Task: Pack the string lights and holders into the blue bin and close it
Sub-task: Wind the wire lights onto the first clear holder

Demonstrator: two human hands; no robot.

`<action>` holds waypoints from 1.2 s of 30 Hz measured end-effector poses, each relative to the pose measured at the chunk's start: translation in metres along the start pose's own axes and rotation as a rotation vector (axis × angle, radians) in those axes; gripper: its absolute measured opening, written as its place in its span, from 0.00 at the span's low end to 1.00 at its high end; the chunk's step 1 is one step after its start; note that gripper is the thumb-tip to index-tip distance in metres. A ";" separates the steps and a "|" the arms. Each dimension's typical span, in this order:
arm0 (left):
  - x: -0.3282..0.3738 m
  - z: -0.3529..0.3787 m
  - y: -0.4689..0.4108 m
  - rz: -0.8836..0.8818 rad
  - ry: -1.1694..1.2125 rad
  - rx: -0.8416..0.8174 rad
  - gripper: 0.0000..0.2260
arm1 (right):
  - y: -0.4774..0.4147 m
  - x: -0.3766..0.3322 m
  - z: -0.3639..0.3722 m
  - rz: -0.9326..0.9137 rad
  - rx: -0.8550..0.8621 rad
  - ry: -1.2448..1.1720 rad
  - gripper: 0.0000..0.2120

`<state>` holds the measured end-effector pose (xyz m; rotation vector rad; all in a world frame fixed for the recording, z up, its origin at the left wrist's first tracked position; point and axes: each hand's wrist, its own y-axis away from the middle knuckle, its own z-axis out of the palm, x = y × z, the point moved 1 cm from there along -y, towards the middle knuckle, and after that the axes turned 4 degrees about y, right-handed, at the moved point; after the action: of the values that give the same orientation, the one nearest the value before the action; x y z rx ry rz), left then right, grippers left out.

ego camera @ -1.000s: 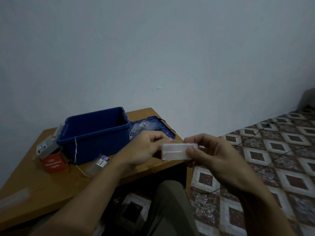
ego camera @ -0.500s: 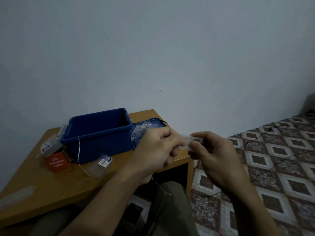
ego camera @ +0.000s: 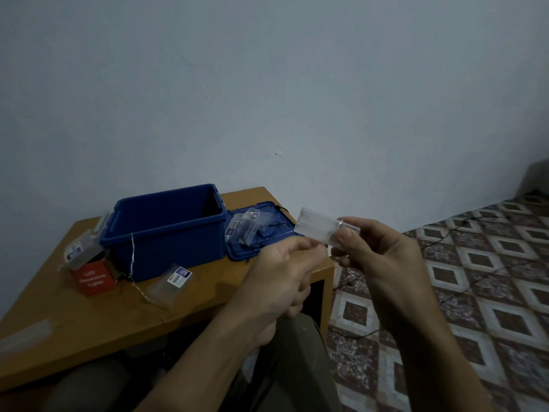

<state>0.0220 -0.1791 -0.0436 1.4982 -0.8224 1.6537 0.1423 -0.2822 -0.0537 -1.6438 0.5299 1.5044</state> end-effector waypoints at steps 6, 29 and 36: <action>-0.004 0.002 -0.003 0.017 0.001 0.036 0.08 | 0.001 0.004 0.006 0.002 0.009 -0.045 0.08; -0.014 -0.012 -0.010 0.251 -0.462 0.004 0.12 | -0.002 0.003 0.001 0.045 -0.170 -0.055 0.16; -0.018 -0.020 -0.015 0.111 -0.383 -0.009 0.14 | 0.000 -0.005 0.000 0.043 -0.178 -0.191 0.18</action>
<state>0.0247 -0.1563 -0.0641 1.8224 -1.1320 1.4554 0.1412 -0.2835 -0.0493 -1.6075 0.3375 1.7613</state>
